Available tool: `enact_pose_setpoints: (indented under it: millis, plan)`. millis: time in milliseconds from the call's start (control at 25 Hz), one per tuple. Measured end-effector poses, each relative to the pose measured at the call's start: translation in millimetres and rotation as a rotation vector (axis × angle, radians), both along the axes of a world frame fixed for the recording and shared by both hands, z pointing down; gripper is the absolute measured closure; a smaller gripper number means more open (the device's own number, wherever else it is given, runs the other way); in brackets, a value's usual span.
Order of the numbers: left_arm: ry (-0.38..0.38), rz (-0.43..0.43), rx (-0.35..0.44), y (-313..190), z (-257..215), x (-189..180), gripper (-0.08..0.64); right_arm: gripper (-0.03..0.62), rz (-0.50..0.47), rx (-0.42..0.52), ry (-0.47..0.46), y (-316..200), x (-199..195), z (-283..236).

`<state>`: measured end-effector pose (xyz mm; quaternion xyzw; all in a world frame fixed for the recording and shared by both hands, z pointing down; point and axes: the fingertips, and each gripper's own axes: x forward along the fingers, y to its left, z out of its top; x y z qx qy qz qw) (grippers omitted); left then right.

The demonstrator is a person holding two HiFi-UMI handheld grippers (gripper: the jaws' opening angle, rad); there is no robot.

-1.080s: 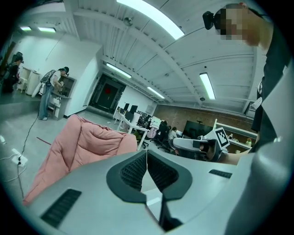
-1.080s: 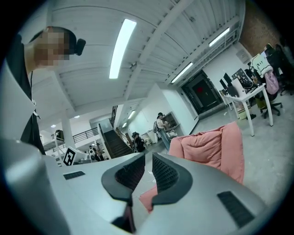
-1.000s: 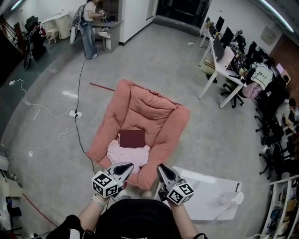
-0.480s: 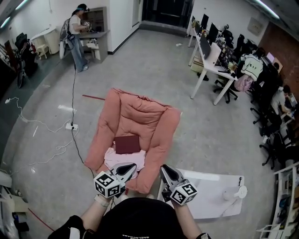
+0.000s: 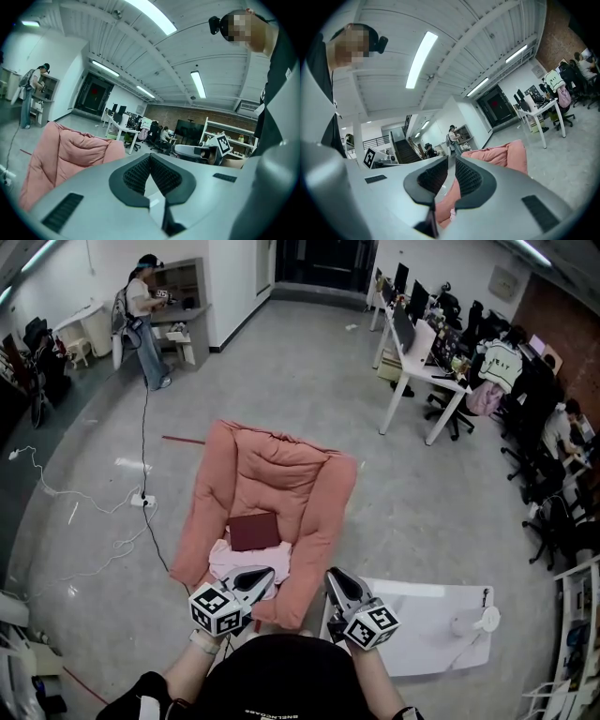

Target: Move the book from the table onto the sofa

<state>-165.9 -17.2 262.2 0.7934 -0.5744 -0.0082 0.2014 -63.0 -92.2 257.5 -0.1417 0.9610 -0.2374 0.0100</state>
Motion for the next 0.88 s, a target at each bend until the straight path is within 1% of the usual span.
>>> enact_pose_setpoints:
  millis: [200,440,880]
  plan:
    - [0.016,-0.019,0.002,4.2,1.4,-6.8,0.545,0.525,0.007,-0.015,-0.005,-1.0,-2.9,2.9]
    - [0.024,-0.050,0.017,7.6,-3.1,-13.7,0.545,0.525,0.001,-0.010,-0.009,0.5,-7.6,-1.9]
    - [0.053,-0.049,0.036,9.0,-3.0,-15.2,0.545,0.525,-0.012,-0.008,-0.007,3.9,-15.6,5.3]
